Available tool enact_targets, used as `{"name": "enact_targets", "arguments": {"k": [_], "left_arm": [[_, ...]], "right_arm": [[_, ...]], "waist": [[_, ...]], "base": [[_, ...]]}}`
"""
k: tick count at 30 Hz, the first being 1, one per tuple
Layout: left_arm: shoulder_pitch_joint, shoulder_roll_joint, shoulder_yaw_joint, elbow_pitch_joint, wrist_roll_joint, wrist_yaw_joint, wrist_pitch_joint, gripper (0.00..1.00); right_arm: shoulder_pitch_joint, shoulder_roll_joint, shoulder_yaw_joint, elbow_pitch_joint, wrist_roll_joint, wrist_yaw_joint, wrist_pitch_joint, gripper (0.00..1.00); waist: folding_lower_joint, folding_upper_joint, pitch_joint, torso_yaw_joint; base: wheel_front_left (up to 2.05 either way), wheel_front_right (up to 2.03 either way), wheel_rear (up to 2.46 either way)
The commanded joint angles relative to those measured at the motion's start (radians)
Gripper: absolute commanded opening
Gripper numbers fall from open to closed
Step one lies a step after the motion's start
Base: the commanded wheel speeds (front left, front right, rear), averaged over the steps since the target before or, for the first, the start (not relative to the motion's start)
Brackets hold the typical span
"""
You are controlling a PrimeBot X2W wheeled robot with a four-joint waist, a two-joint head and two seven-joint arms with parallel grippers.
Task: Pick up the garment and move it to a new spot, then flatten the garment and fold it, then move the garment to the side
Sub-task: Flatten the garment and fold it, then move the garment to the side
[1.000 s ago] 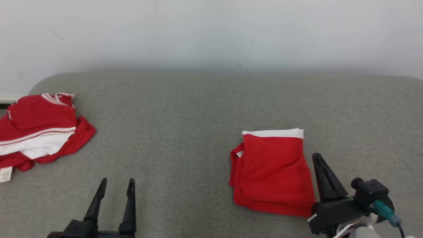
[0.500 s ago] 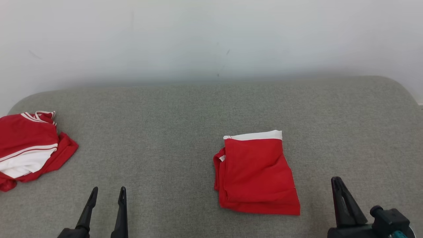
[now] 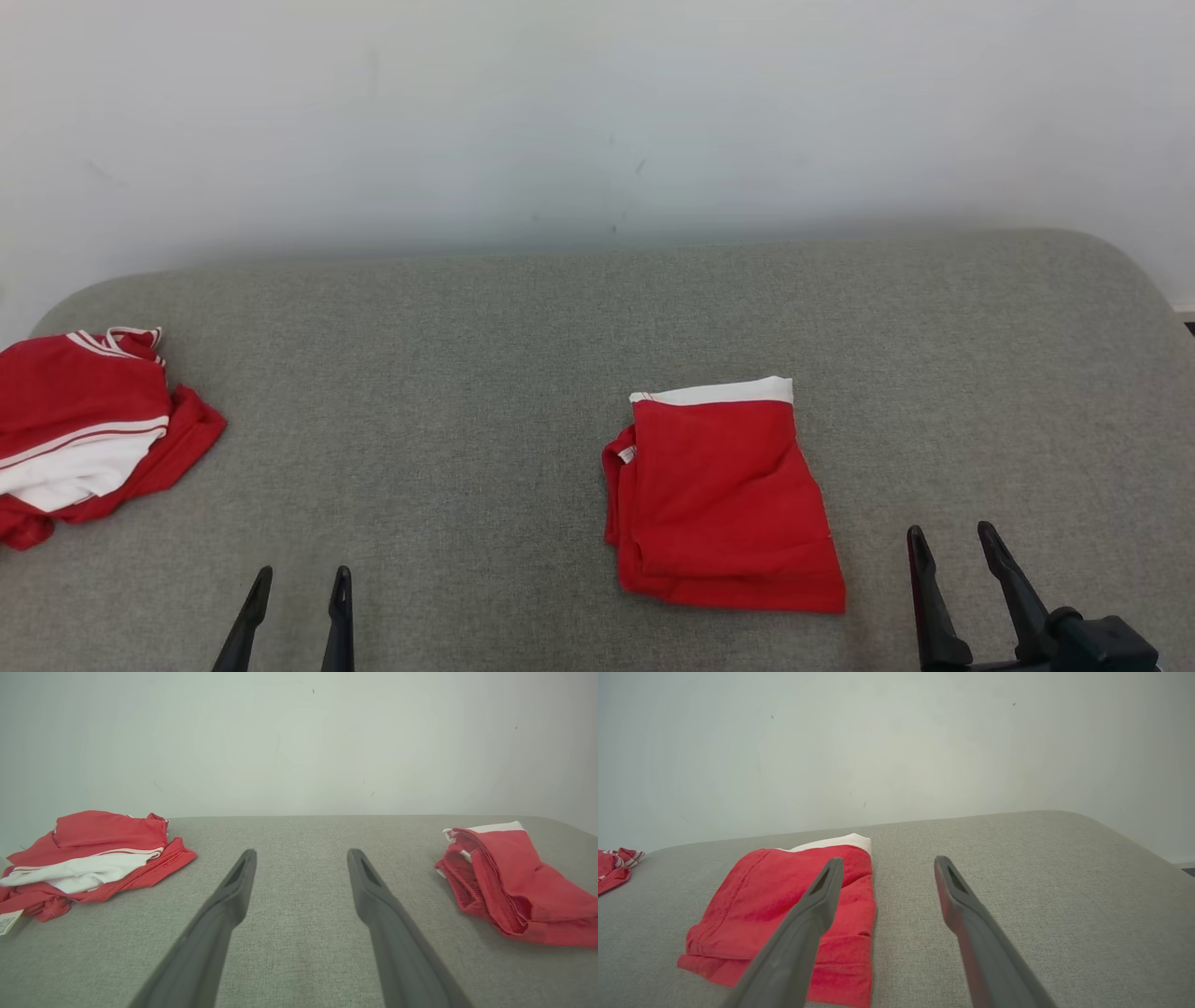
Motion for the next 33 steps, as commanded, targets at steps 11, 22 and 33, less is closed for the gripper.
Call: {"name": "enact_targets", "arguments": {"k": [11,22,33], "left_arm": [[0.039,0.001,-0.005,-0.027,0.009,0.002,-0.003,1.0],[0.046,-0.007,-0.003,-0.035,0.013,0.002,-0.003,1.0],[0.016,-0.018,-0.019,-0.033,0.014,0.002,-0.003,1.0]], "right_arm": [[-0.001,-0.003,-0.005,0.021,-0.016,-0.002,-0.001,1.0],[-0.006,-0.007,-0.001,0.03,-0.008,-0.002,-0.001,1.0],[-0.145,-0.041,0.052,0.119,-0.02,-0.002,0.011,1.0]], "waist": [[0.0001,0.0,-0.009,0.017],[0.0001,0.0,-0.009,0.017],[0.0001,0.0,0.019,0.036]], "base": [[0.0,0.0,0.0],[0.0,0.0,0.0],[0.0,0.0,0.0]]}}
